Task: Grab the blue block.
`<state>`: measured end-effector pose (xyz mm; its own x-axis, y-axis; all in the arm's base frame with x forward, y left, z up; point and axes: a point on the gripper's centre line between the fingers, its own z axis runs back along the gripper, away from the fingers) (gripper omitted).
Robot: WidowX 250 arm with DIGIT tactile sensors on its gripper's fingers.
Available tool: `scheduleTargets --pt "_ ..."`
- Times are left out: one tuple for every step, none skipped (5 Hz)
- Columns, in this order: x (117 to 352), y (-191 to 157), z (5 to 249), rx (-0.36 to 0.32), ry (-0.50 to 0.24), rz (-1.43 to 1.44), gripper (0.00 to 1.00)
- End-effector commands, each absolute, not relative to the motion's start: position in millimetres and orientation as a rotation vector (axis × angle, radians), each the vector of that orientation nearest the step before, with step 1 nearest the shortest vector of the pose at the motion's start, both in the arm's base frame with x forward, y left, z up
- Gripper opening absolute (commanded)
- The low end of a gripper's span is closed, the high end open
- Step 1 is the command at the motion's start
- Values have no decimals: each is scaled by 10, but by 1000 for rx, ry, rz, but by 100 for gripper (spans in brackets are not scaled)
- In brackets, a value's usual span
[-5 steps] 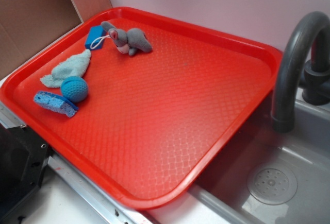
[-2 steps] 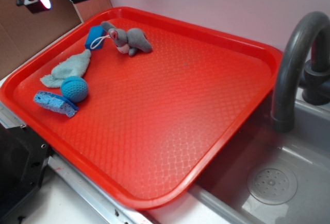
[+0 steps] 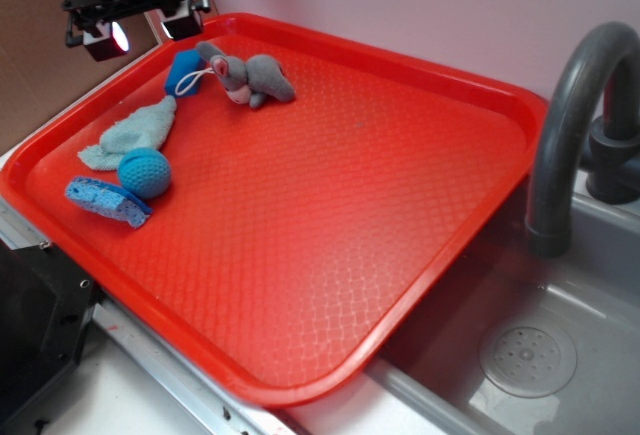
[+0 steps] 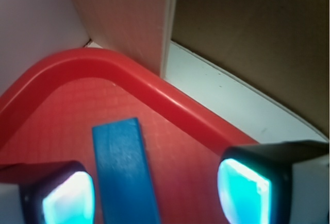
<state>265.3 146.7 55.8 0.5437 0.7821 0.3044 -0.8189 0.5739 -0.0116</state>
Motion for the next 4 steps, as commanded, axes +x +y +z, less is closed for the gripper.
scheduleTargets --pt "2828 1428 290 111 -182 921 100" --pt "2845 1384 177 89 -118 882 100" --pt "2799 1374 153 95 -104 884 0" --pt "2769 1382 162 87 -100 874 0"
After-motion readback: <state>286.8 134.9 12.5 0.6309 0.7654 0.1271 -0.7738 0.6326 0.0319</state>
